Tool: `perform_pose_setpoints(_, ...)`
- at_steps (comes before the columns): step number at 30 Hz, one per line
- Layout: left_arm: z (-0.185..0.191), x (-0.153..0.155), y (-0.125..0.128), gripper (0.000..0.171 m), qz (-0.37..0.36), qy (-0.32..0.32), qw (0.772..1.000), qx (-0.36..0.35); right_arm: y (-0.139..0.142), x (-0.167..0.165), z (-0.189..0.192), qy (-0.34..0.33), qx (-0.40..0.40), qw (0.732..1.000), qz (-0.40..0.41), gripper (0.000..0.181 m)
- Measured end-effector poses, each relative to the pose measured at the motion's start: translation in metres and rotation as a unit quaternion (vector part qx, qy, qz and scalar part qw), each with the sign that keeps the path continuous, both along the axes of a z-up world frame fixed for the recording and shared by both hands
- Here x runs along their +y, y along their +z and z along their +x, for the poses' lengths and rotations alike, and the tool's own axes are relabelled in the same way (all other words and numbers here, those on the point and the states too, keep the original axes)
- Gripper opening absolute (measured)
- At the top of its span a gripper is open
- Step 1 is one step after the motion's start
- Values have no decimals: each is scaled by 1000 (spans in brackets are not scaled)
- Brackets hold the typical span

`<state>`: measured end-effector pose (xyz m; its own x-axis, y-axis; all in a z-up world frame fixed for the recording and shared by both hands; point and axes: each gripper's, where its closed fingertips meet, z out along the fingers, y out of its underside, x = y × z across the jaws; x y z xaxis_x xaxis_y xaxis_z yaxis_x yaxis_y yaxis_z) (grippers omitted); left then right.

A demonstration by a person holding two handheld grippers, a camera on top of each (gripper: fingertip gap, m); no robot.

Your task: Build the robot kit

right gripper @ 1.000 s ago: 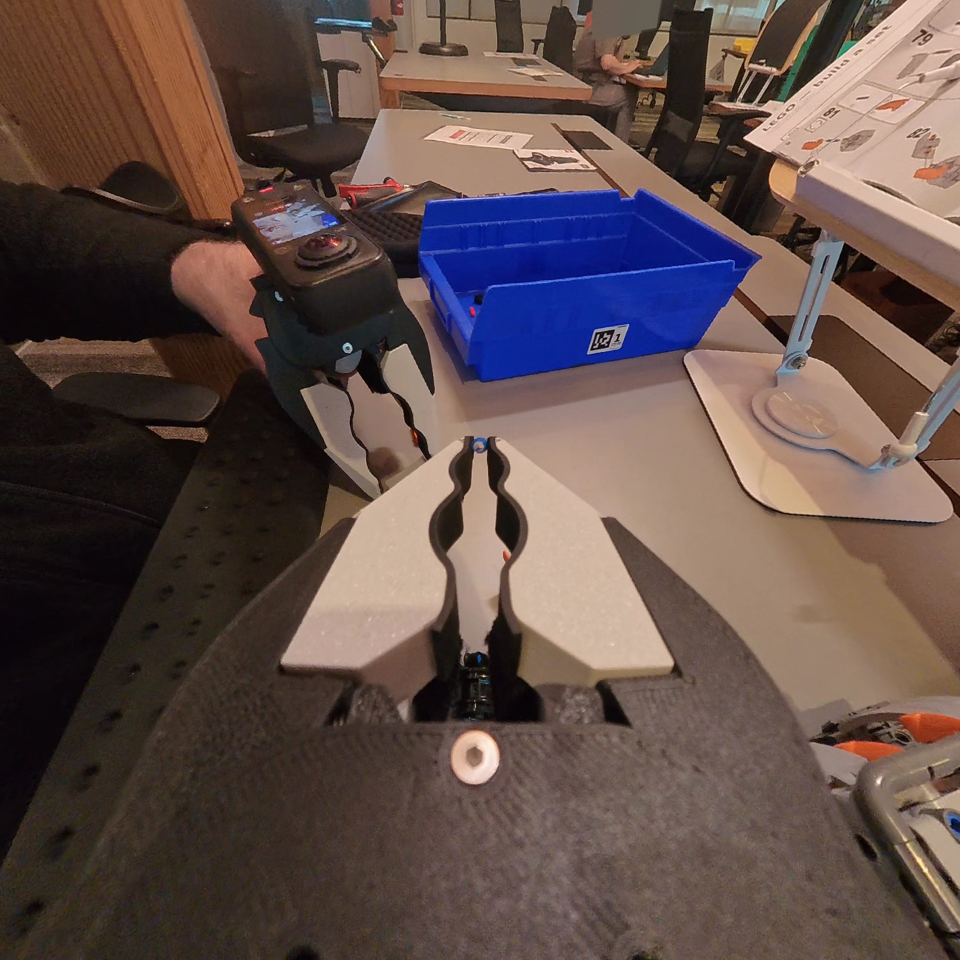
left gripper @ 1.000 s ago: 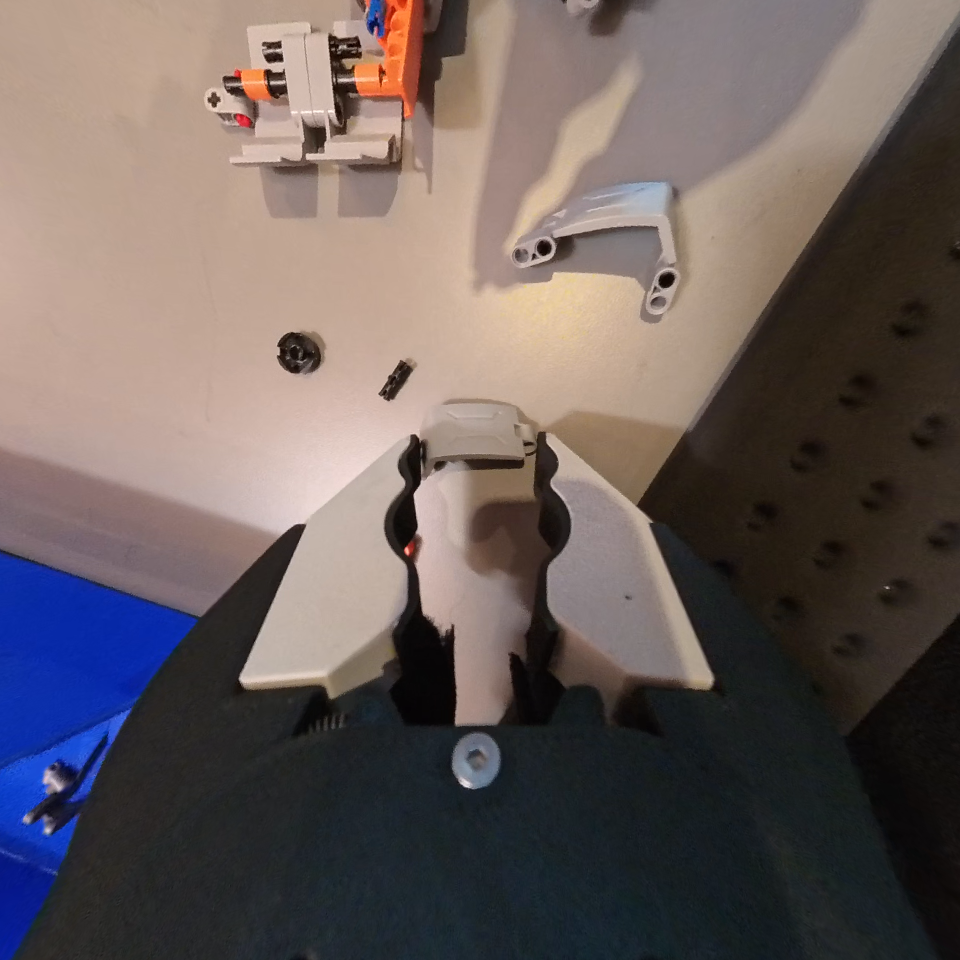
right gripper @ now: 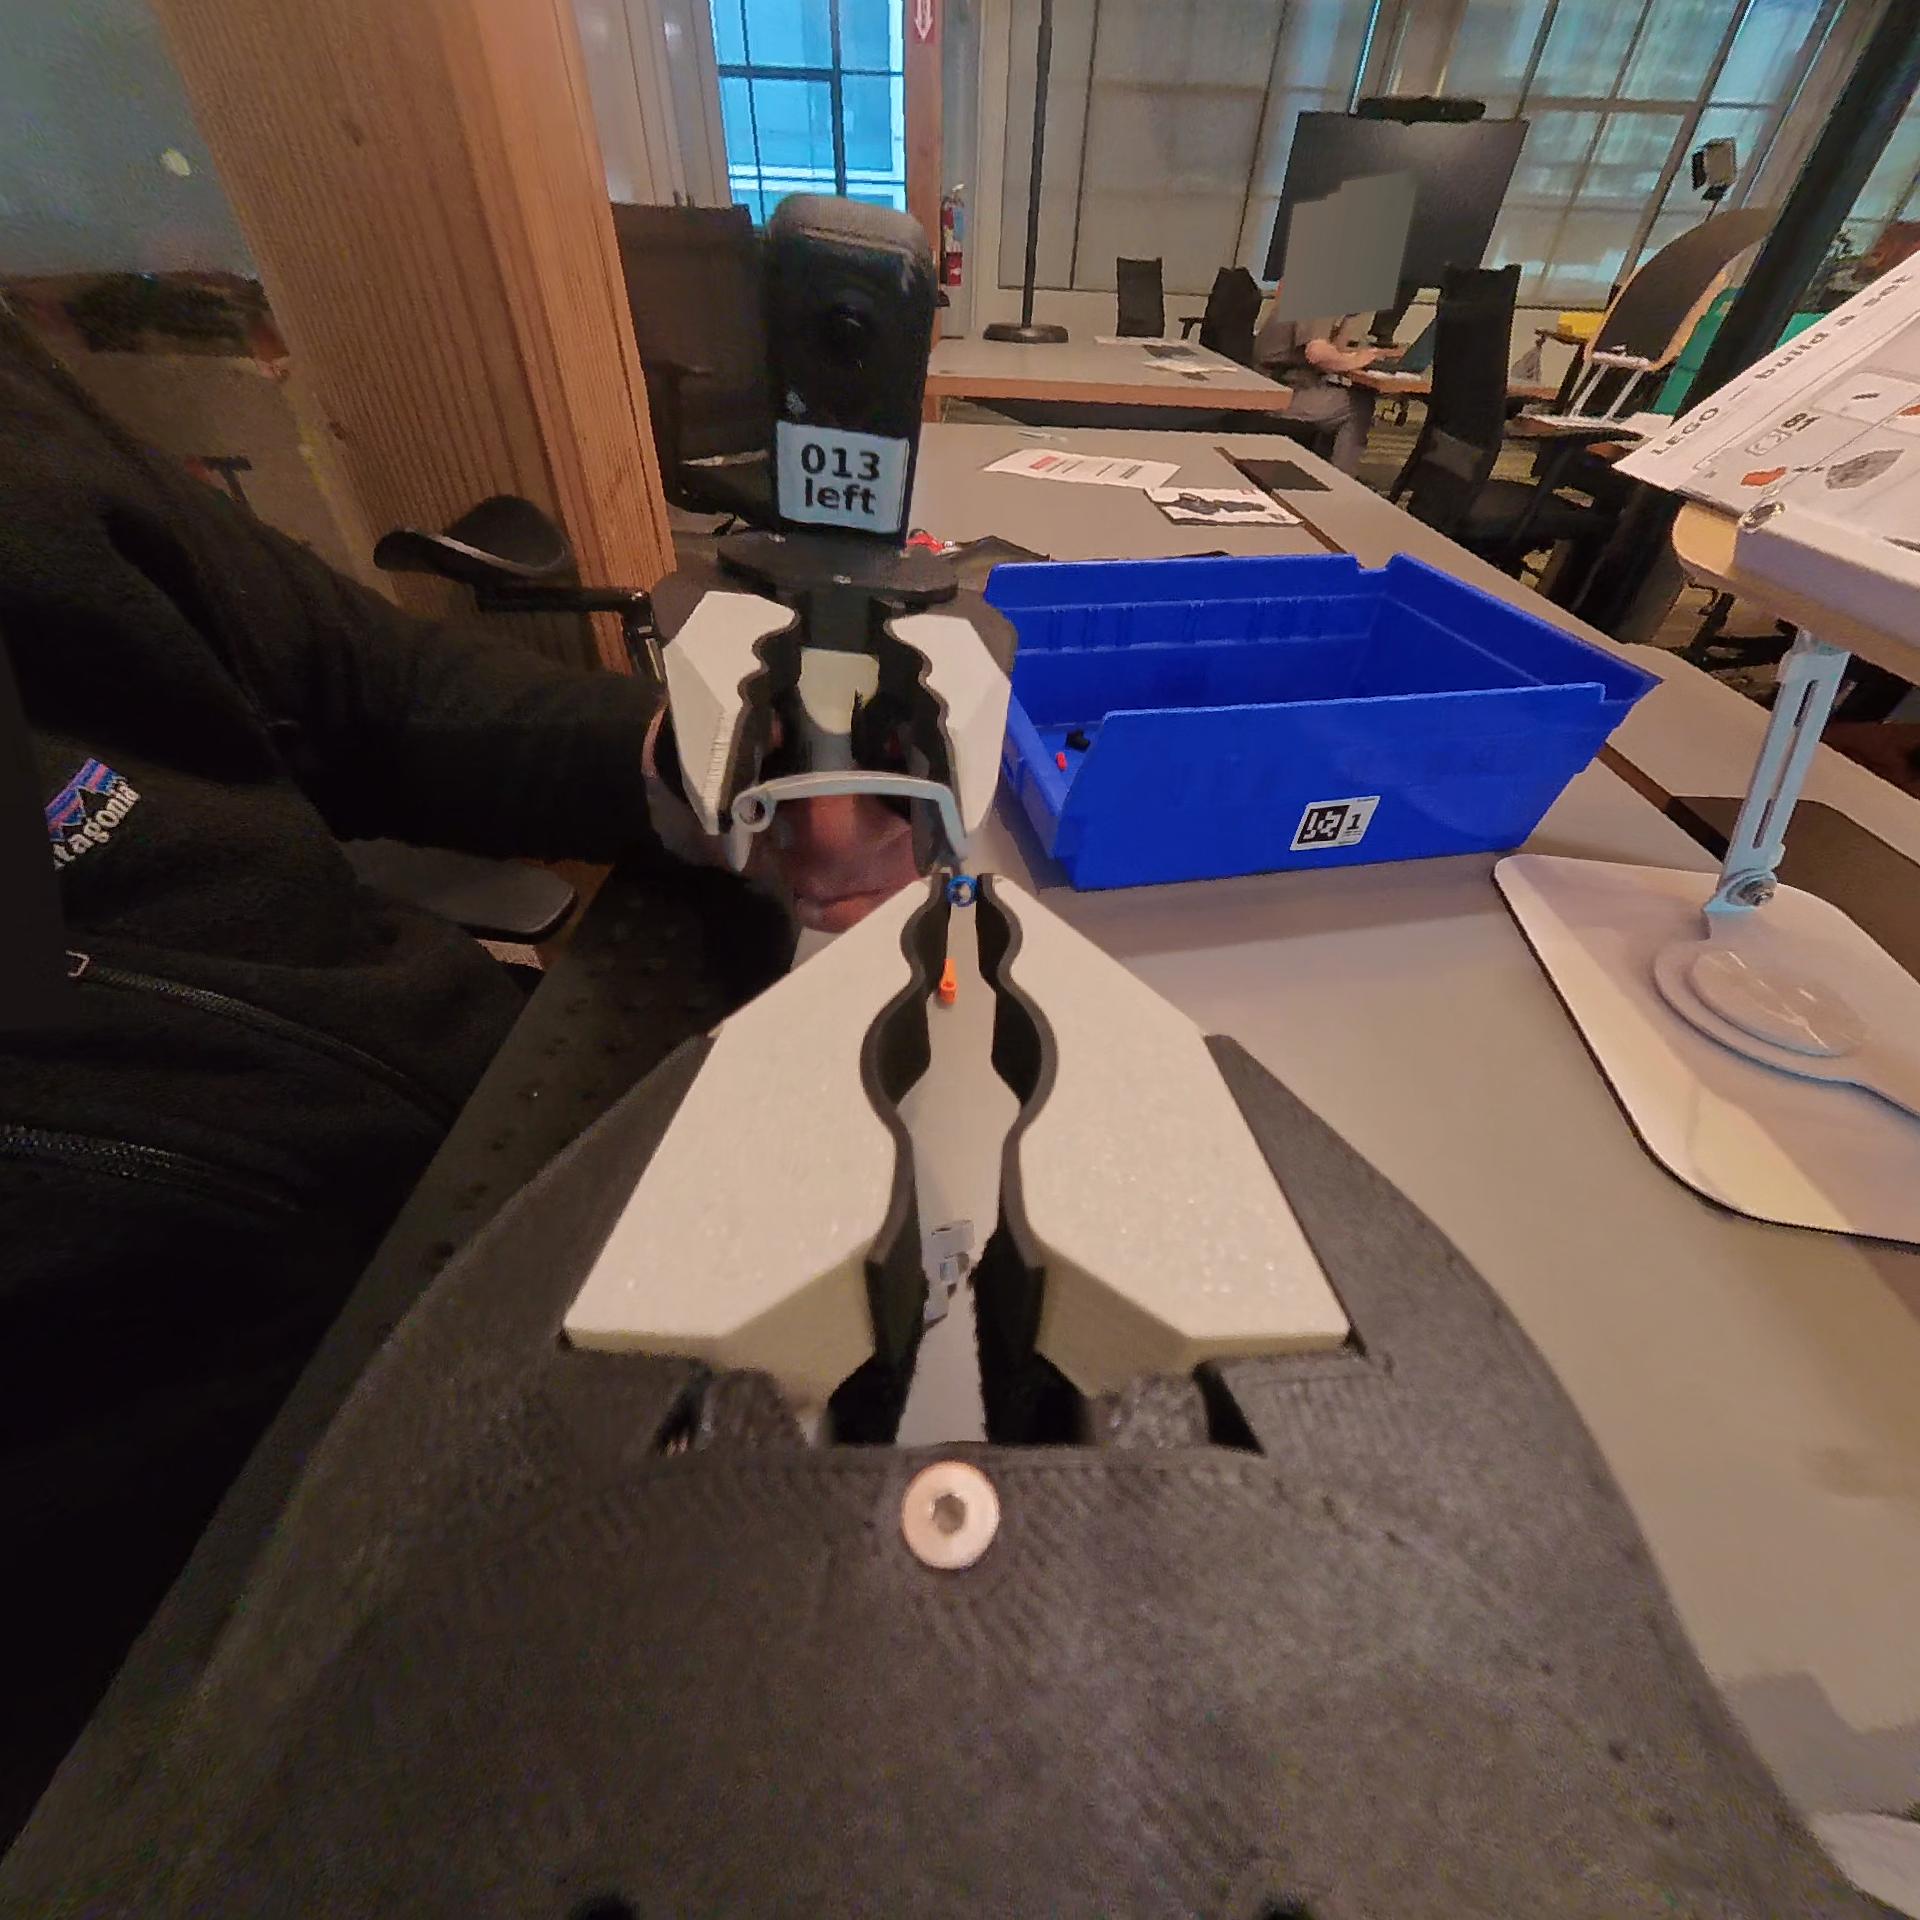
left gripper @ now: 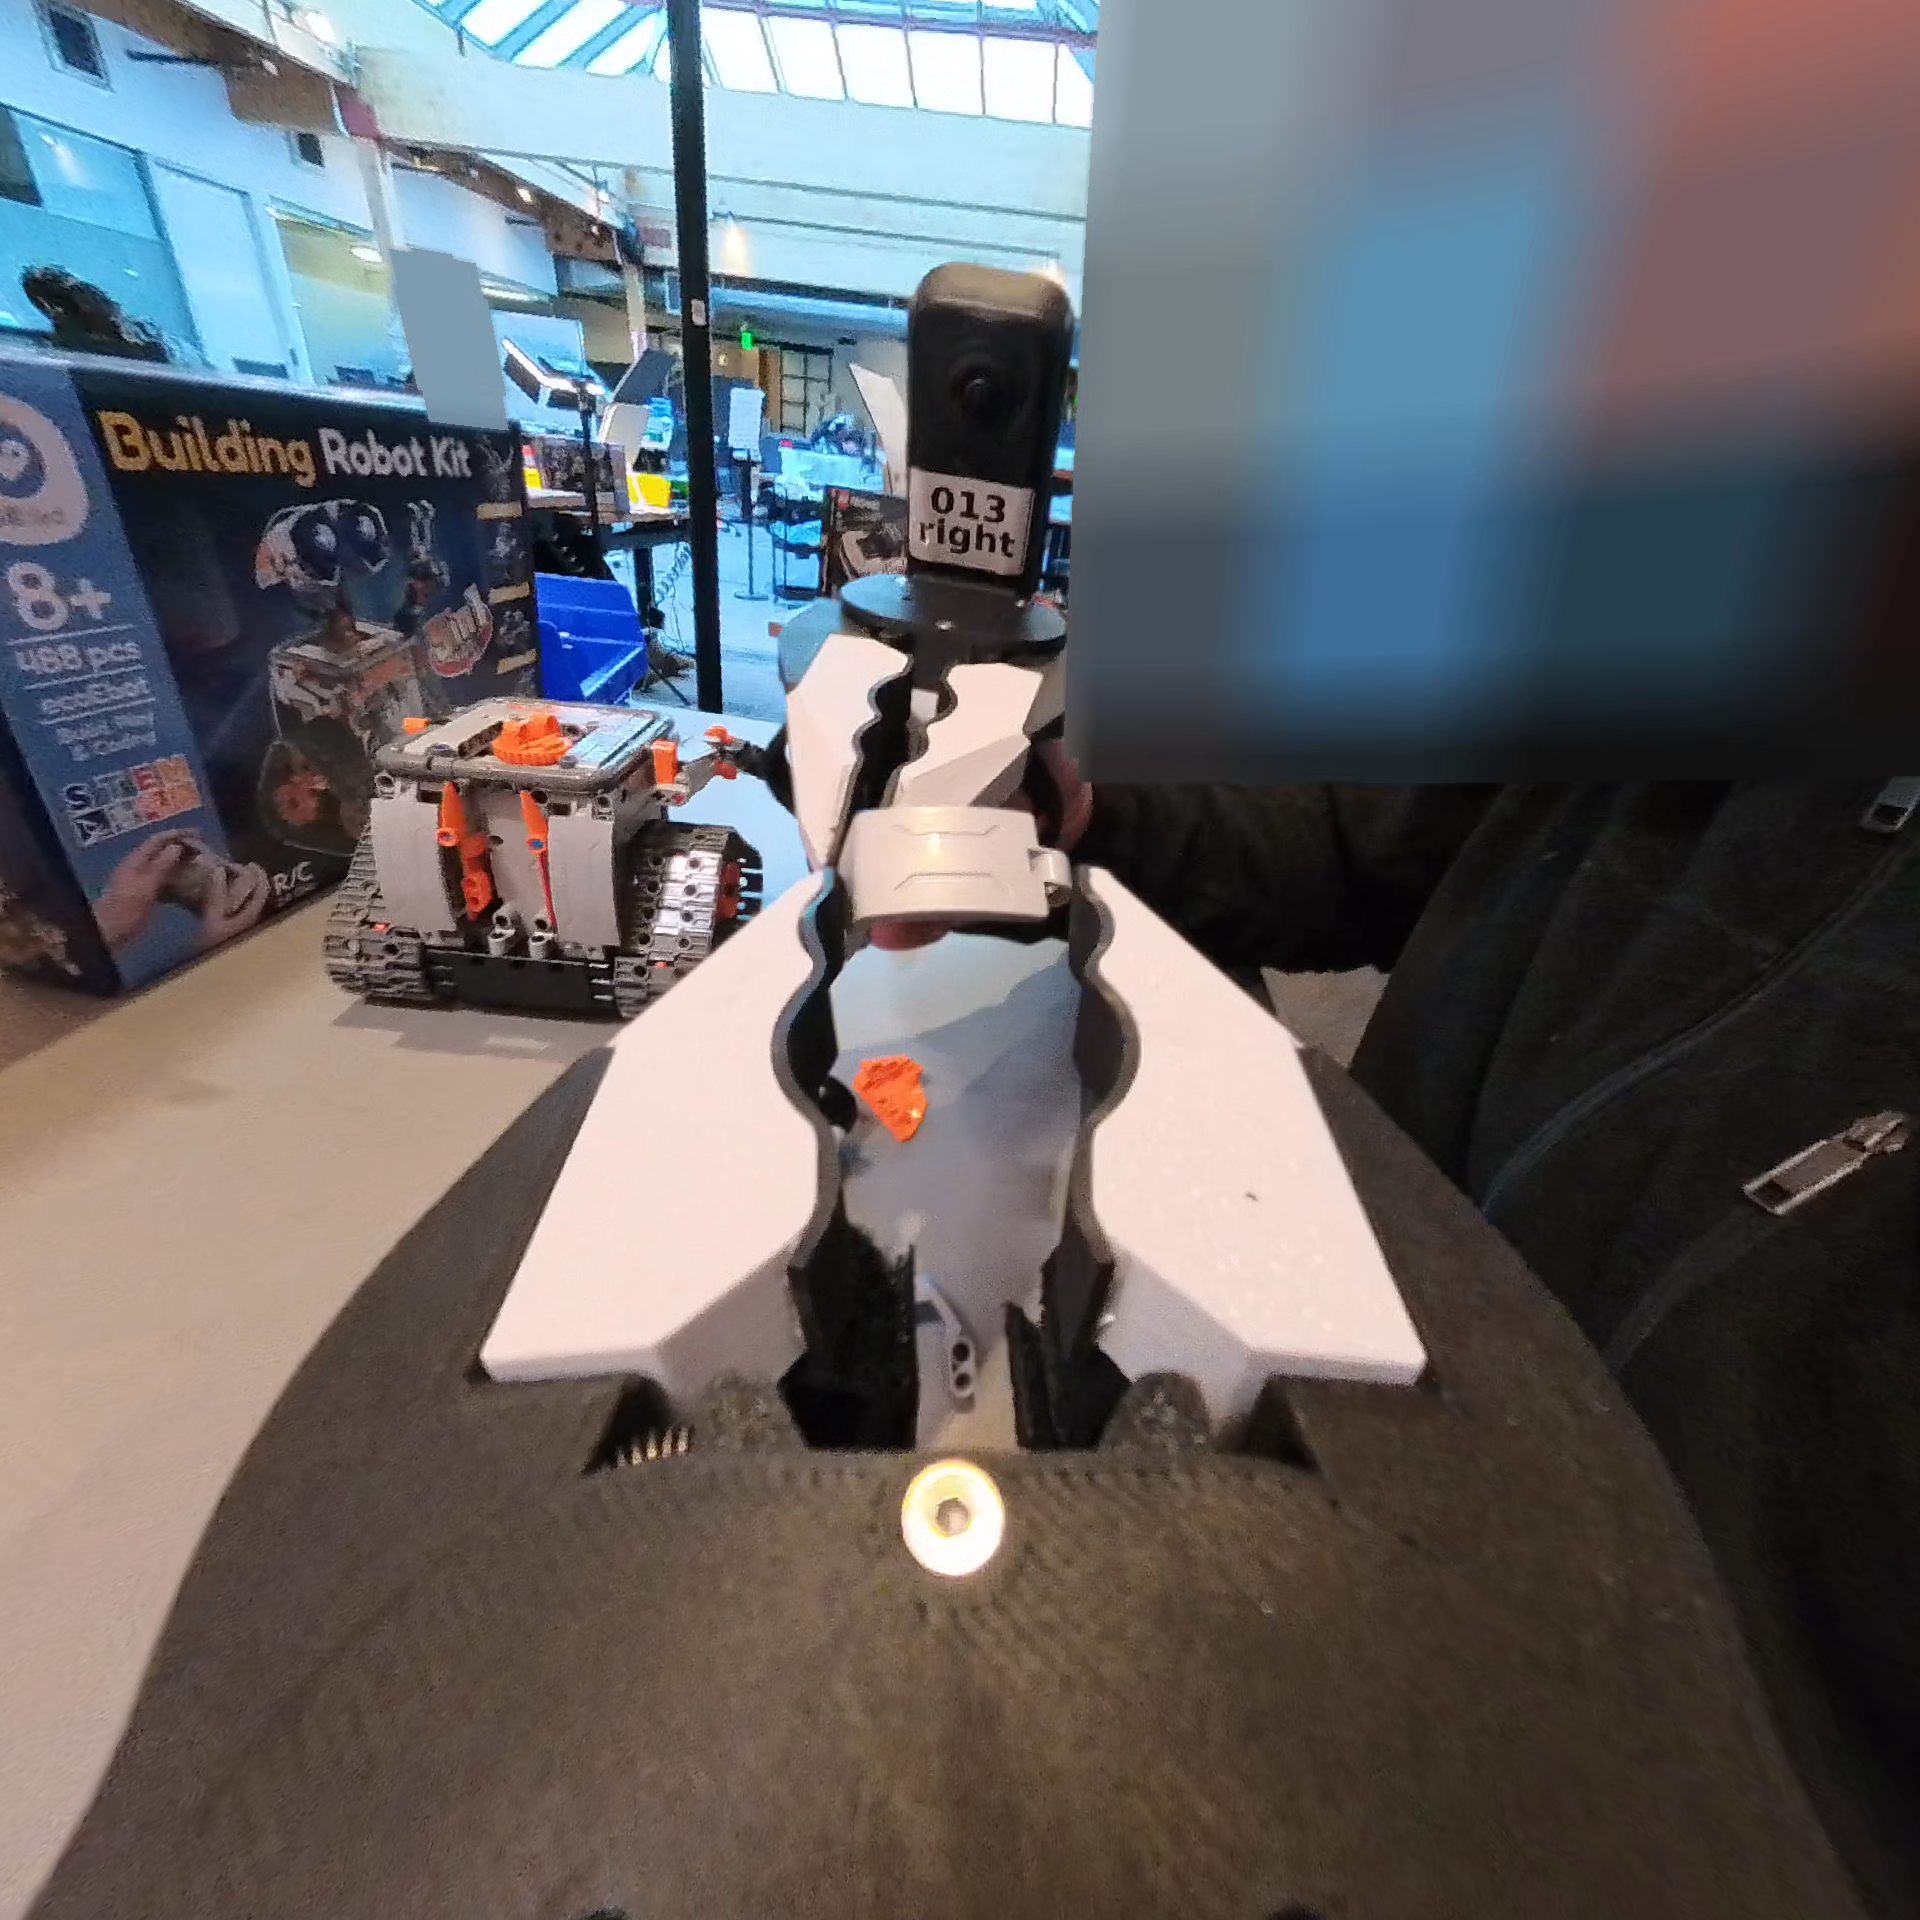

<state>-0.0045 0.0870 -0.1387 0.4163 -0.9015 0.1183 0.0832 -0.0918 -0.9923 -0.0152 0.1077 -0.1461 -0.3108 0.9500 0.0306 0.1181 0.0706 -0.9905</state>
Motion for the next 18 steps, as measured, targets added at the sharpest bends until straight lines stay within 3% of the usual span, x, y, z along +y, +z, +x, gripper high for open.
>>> perform_pose_setpoints(12,1,6,12,40,-18,-8,996,-81,11,3,3,9,31,998,-53,2)
perform_pose_setpoints(15,-2,7,6,41,-20,-5,998,-55,6,5,2,5,18,999,-47,2)
perform_pose_setpoints(18,-4,7,-18,41,-26,-1,999,33,-9,17,1,-18,-23,999,-31,2)
